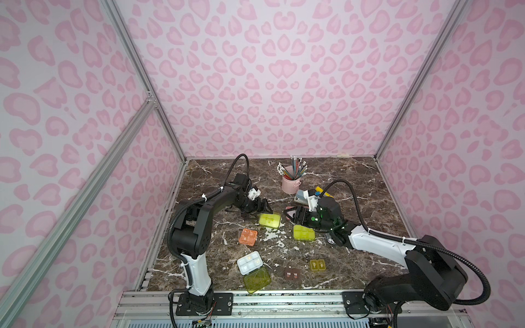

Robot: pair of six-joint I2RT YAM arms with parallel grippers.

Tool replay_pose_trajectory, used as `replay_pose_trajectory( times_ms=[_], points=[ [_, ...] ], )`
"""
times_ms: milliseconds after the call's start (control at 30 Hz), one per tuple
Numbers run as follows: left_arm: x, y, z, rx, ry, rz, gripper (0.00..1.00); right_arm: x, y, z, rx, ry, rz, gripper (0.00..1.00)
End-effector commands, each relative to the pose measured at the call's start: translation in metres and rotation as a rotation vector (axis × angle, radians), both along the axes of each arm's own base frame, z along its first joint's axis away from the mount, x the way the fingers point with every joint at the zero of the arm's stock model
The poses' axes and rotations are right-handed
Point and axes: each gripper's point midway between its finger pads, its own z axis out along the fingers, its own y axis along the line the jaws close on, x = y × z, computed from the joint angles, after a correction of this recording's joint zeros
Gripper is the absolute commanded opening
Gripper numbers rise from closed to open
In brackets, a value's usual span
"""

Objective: Close pillboxes
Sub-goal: Close the lid on the pillbox.

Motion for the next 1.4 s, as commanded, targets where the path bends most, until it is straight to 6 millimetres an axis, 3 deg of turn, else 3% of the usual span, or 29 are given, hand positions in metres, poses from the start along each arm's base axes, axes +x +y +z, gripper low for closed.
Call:
replay_pose_trajectory(
  times_ms=[0,433,900,1367],
  points=[
    [0.000,-0.002,0.001,0.008,0.002,-0.007,0.88,-0.002,-0.001,0.000,-0.005,-0.008,0.013,0.75],
    [-0.013,-0.018,0.008,0.003,-0.006,-0.043,0.88,0.005,0.006,-0.001,-0.012,-0.003,0.028,0.75],
    [-0.023,-0.036,0.024,-0.019,-0.032,-0.071,0.88,0.000,0.002,-0.004,-0.014,0.003,0.022,0.75],
    [-0.036,-0.046,0.024,-0.002,-0.028,-0.094,0.88,-0.011,-0.006,-0.006,-0.029,-0.004,0.021,0.75]
  ],
)
